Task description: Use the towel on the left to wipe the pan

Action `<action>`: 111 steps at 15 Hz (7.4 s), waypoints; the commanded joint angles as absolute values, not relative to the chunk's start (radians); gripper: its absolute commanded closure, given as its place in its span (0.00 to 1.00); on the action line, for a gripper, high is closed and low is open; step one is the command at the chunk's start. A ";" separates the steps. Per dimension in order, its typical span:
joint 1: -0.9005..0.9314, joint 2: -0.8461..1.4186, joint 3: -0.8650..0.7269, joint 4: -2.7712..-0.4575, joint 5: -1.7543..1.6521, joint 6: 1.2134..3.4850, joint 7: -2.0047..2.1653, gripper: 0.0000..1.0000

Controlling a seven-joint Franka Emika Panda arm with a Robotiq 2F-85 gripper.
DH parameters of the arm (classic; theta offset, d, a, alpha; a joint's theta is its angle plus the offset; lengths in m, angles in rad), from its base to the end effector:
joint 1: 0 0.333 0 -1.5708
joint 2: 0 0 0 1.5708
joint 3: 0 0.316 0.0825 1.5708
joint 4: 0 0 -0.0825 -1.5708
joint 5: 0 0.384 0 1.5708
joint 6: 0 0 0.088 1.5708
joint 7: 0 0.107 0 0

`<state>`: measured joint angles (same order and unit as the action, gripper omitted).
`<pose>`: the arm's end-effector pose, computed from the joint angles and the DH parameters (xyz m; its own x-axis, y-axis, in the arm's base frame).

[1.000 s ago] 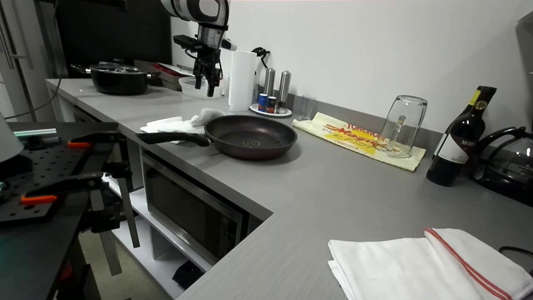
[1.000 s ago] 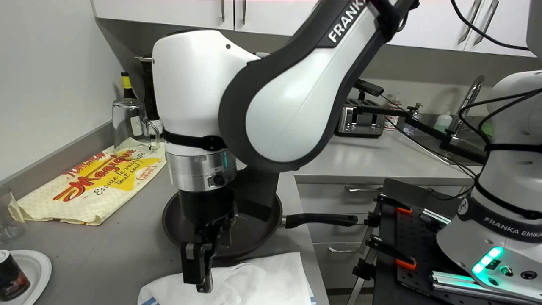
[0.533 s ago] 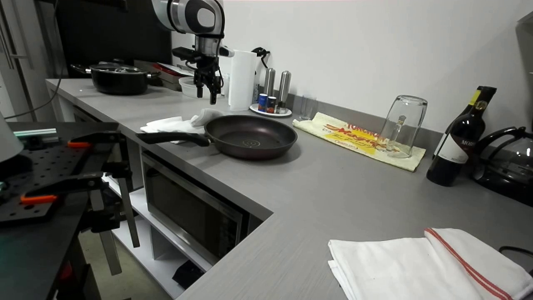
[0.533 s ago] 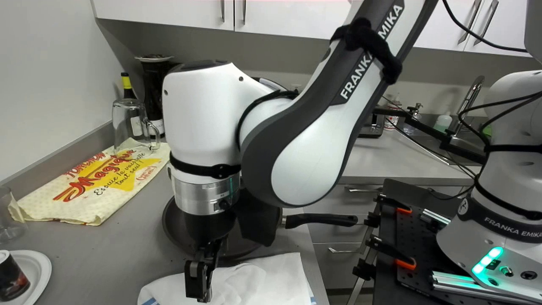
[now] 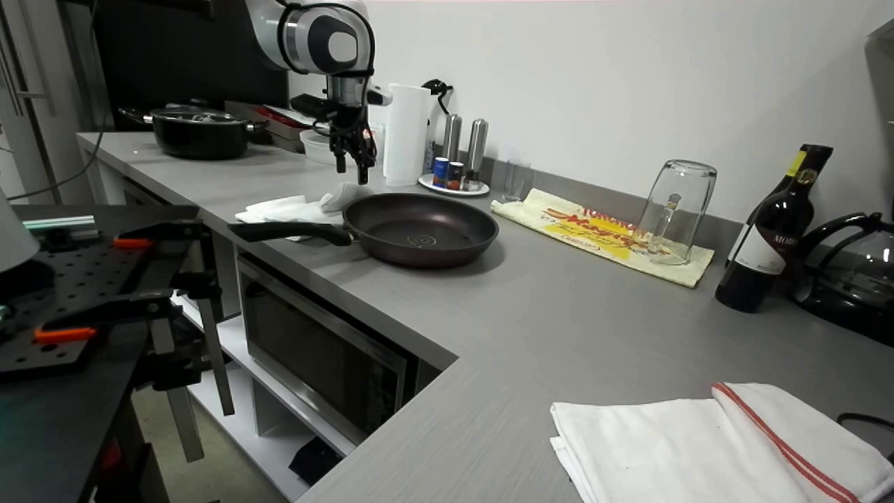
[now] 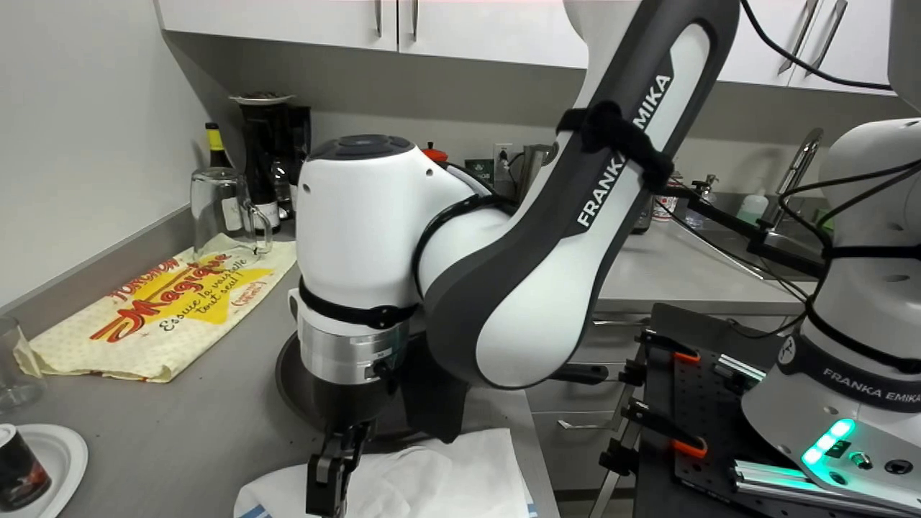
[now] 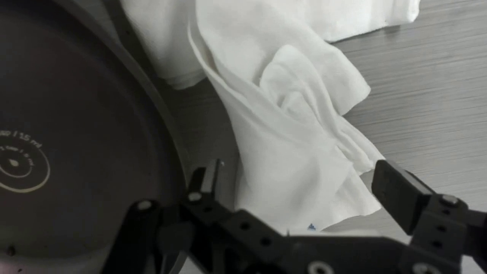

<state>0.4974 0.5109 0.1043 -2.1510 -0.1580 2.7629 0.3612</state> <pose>0.4701 0.3317 0.1698 0.9279 0.3572 0.1063 0.3608 -0.9325 -0.0160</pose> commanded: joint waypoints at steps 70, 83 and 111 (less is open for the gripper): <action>0.284 0.250 -0.123 -2.321 -0.639 2.659 0.533 0.97; 0.340 0.426 -0.156 -2.243 -0.932 2.645 0.826 0.97; 0.275 0.642 -0.128 -2.046 -1.200 2.597 1.027 0.97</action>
<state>0.3008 0.6153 -0.1531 -2.0740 -1.1525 2.6245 0.9881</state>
